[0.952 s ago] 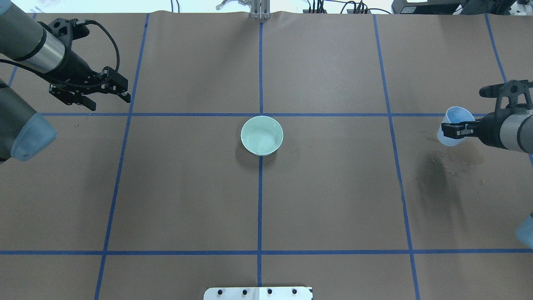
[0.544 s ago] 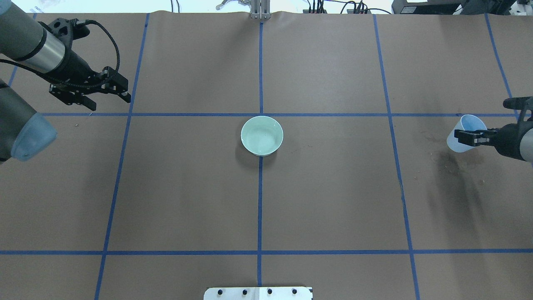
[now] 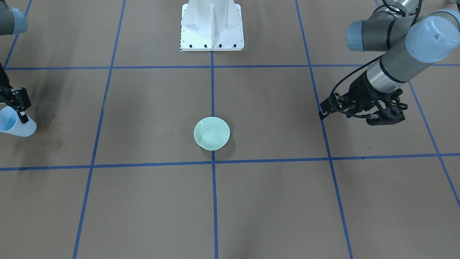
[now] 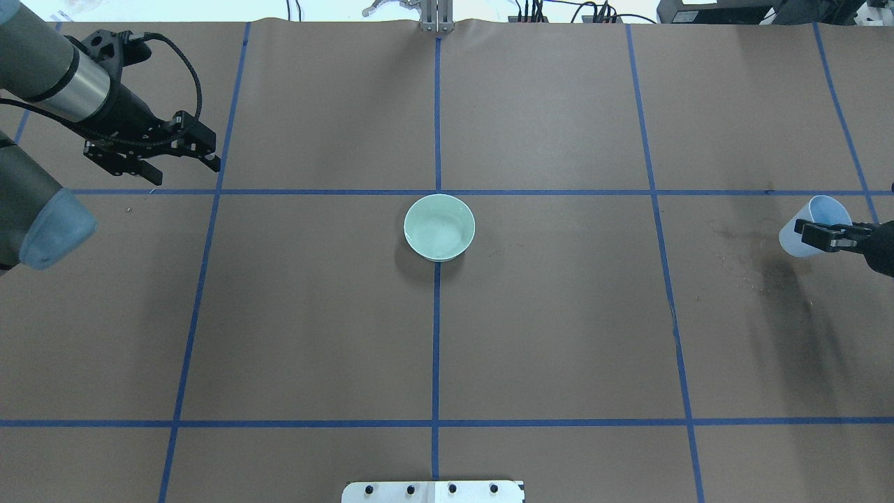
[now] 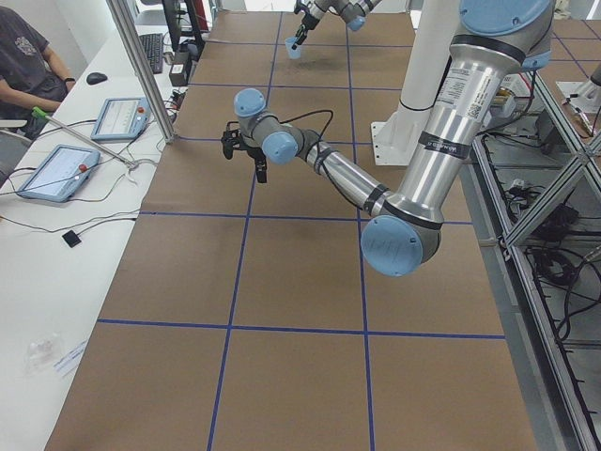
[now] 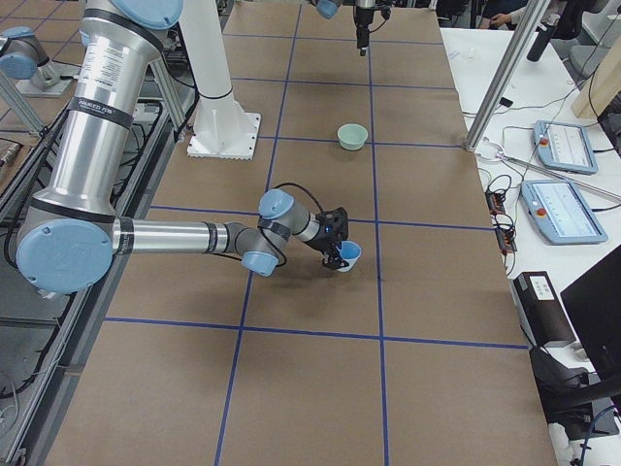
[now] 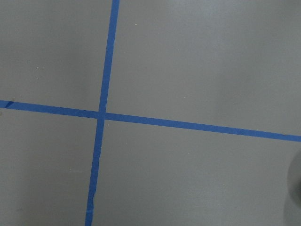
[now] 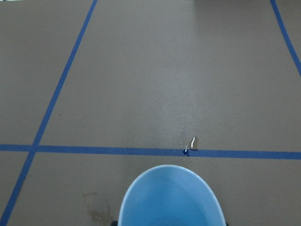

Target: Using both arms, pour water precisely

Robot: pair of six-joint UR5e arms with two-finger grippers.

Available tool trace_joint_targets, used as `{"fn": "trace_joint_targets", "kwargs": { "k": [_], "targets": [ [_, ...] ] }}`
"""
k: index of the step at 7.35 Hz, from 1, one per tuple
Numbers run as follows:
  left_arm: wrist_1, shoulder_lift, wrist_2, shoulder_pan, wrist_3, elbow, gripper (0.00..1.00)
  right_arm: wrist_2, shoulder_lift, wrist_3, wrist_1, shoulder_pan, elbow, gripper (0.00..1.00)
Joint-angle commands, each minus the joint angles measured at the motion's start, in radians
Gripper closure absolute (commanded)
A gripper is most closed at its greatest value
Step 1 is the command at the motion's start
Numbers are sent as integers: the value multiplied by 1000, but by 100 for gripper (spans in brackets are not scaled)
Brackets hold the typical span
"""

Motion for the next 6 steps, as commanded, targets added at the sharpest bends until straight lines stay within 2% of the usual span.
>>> {"fn": "trace_joint_targets", "kwargs": {
  "k": [1,2,3,4,6],
  "targets": [
    [0,-1,0,0,0,0,0,-46,-1,3,6,-55,-1,31],
    [0,-1,0,0,0,0,0,-100,-1,5,6,-100,-2,30],
    [0,1,0,0,0,0,0,-102,-2,5,6,-105,-2,30],
    [0,1,0,0,0,0,0,-103,-4,6,8,-105,-5,24],
    [0,3,0,0,0,0,0,-104,-4,51,8,-111,-24,21]
  ]
}}
